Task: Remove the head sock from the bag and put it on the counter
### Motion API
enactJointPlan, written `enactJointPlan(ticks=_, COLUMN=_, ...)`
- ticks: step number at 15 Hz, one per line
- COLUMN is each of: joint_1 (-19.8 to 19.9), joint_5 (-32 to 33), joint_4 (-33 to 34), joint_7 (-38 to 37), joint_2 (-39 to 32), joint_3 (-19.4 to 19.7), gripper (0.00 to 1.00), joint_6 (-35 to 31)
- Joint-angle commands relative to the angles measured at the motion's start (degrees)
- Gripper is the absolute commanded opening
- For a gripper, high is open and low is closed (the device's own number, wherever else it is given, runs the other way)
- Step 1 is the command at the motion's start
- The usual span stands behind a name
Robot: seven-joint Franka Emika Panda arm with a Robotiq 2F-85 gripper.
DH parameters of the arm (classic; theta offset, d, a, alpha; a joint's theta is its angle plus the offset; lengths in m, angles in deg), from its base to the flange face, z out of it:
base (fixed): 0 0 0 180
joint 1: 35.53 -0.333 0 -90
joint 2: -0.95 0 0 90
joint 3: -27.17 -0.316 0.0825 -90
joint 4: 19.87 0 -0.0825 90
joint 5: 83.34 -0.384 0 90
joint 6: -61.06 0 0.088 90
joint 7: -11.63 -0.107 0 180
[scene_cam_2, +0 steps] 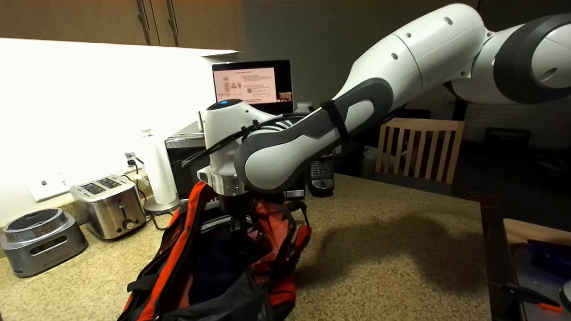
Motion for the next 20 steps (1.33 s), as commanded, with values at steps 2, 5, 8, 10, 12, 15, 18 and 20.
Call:
enactJointPlan(ticks=2, joint_1=0.2, joint_5=0.7, joint_4=1.3, joint_7=2.1, joint_2=-1.4, joint_3=0.2, gripper=1.00, joint_6=0.4)
enactJointPlan(ticks=5, joint_1=0.2, joint_5=0.7, joint_4=1.4, joint_7=2.4, joint_2=-1.8, joint_3=0.4, gripper=1.00, joint_6=0.3)
enactJointPlan(ticks=8, joint_1=0.1, joint_5=0.6, joint_4=2.7, joint_7=3.3, joint_2=-2.9, joint_3=0.6, gripper=1.00, joint_6=0.5)
enactJointPlan(ticks=10, joint_1=0.0, joint_5=0.6, joint_4=4.2, joint_7=3.9, joint_2=-3.9, joint_3=0.6, gripper=1.00, joint_6=0.6)
enactJointPlan(ticks=12, joint_1=0.2, joint_5=0.5, joint_4=5.2, joint_7=4.5, joint_2=-4.8, joint_3=0.5, gripper=1.00, joint_6=0.5)
enactJointPlan(ticks=15, joint_1=0.2, joint_5=0.4, joint_4=6.9, joint_7=5.4, joint_2=-6.3, joint_3=0.5, gripper=0.75, joint_6=0.5)
enactJointPlan(ticks=18, joint_1=0.1, joint_5=0.3, joint_4=8.3, joint_7=5.6, joint_2=-7.3, joint_3=0.5, gripper=0.60, joint_6=0.9)
enactJointPlan(ticks=20, joint_1=0.1, joint_5=0.2, joint_4=9.0, joint_7=5.2, joint_2=-7.6, joint_3=0.6, gripper=0.47, joint_6=1.7)
